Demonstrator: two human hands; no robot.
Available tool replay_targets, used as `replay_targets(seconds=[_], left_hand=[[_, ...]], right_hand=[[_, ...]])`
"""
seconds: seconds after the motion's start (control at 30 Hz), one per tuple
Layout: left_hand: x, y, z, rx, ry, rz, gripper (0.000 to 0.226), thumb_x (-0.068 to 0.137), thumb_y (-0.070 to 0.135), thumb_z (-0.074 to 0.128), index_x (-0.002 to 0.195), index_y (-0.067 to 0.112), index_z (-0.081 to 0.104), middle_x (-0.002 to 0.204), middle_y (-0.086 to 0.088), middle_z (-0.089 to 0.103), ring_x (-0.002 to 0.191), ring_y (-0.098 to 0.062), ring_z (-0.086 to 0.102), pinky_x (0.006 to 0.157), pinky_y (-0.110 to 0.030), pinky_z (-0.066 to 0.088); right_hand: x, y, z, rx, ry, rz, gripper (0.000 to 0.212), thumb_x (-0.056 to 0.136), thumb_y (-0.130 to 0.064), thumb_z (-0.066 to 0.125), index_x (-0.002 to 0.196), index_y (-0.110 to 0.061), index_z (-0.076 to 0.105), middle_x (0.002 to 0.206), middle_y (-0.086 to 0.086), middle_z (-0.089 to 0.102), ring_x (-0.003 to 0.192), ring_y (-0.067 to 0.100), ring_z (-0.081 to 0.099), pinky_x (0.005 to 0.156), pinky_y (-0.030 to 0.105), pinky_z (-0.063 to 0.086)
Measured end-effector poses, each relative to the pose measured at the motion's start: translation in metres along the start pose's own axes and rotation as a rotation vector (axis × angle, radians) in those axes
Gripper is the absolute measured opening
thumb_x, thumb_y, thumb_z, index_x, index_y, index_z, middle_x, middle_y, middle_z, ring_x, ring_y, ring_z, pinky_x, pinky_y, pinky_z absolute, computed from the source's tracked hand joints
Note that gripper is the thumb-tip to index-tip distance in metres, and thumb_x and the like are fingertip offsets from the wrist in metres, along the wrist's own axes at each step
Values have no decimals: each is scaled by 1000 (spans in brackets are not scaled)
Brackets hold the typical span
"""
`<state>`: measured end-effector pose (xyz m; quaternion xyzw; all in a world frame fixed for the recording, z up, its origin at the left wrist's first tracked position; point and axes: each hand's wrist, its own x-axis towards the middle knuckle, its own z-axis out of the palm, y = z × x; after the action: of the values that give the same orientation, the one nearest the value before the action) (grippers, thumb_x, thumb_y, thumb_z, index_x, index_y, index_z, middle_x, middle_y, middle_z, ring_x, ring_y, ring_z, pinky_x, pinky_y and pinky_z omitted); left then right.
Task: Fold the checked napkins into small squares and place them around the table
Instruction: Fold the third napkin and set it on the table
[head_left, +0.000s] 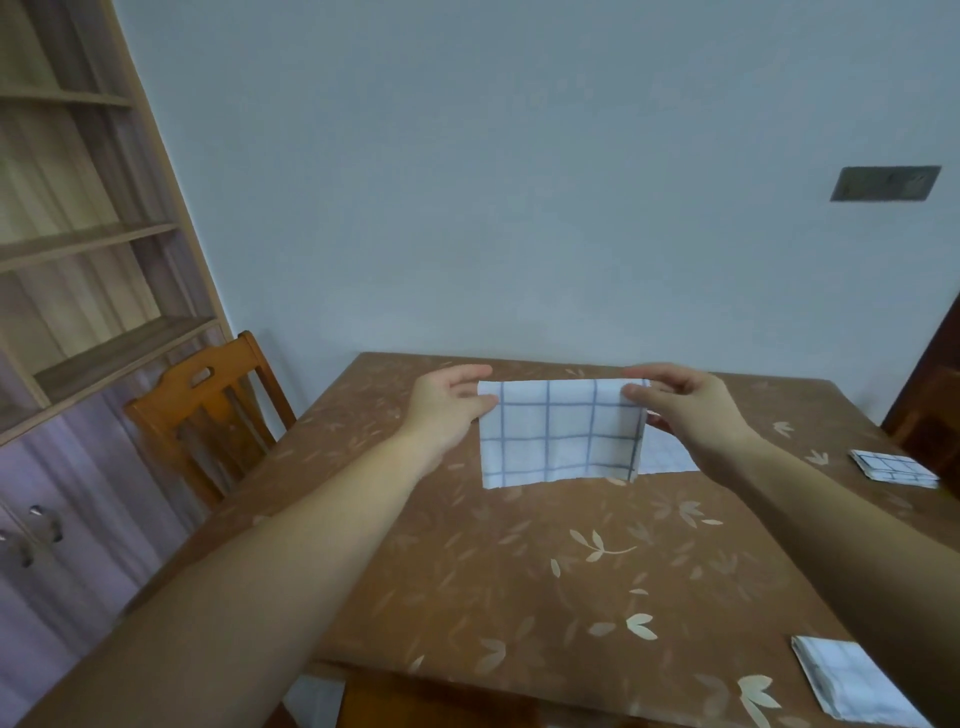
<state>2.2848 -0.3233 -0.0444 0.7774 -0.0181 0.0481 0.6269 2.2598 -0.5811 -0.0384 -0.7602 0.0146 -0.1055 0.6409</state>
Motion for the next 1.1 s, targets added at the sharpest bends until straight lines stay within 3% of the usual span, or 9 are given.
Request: replay_targets(seconds=[0.13,0.2,0.4,0.53,0.63,0.77,0.9,1.0,1.1], left_hand=[[-10,15,-4,239,-7,86,37,83,6,71,118,15,68,106,-7,71,91,-12,64,72,-14,48],[-16,21,-2,302,-9,84,36,83,10,73,118,15,69,107,-7,72,92,-12,65,72,-16,45],[-43,41,14,277,56,103,25,85,12,72,110,9,71,102,-6,71,86,-12,62,54,-1,40],[-59,52,26,58,91,87,20,83,8,74,103,2,73,91,-7,71,84,-15,64,79,-21,51],[-64,57,32,12,116,126,11,82,4,73,91,11,74,88,-3,71,88,-17,66,90,-32,53],[-66,62,42,136,72,211,12,81,11,75,82,23,75,80,8,71,77,-8,66,84,-27,54],[-73,67,52,294,-37,308,13,81,11,74,87,22,76,78,9,70,74,0,64,78,-16,49],[-77,69,52,309,-94,329,25,81,11,73,83,35,72,78,13,71,75,4,65,81,-14,49],[-80,63,48,285,-105,345,26,80,8,72,88,33,72,78,10,71,76,5,66,80,-11,49]], right_hand=[[-8,-12,-14,-237,-17,-75,18,83,-13,75,97,-24,72,84,-2,71,78,10,63,68,22,47],[-14,-14,-22,-356,-13,-132,15,85,-15,74,97,-25,72,84,0,71,77,11,63,65,22,46],[-29,-14,-45,-508,-28,-225,9,84,-20,73,82,-28,71,78,2,74,76,19,66,65,29,46],[-39,-13,-57,-563,-29,-226,9,84,-22,71,77,-27,71,78,-1,74,81,20,67,67,31,48],[-48,-13,-61,-659,-53,-201,13,83,-20,69,71,-24,68,73,-2,68,72,18,61,61,29,42],[-50,-14,-63,-937,-162,-88,17,78,-33,73,80,-17,72,79,-1,69,74,17,59,63,29,42],[-61,-35,-35,-716,-320,-205,23,80,-43,75,99,-31,69,100,-15,67,98,5,61,87,26,47],[-66,-47,-6,-576,-311,-329,9,87,-36,69,78,-33,71,76,-17,70,75,2,63,70,19,46],[-66,-43,7,-543,-269,-365,42,91,-35,66,50,-35,57,45,-18,50,49,0,46,50,14,32]])
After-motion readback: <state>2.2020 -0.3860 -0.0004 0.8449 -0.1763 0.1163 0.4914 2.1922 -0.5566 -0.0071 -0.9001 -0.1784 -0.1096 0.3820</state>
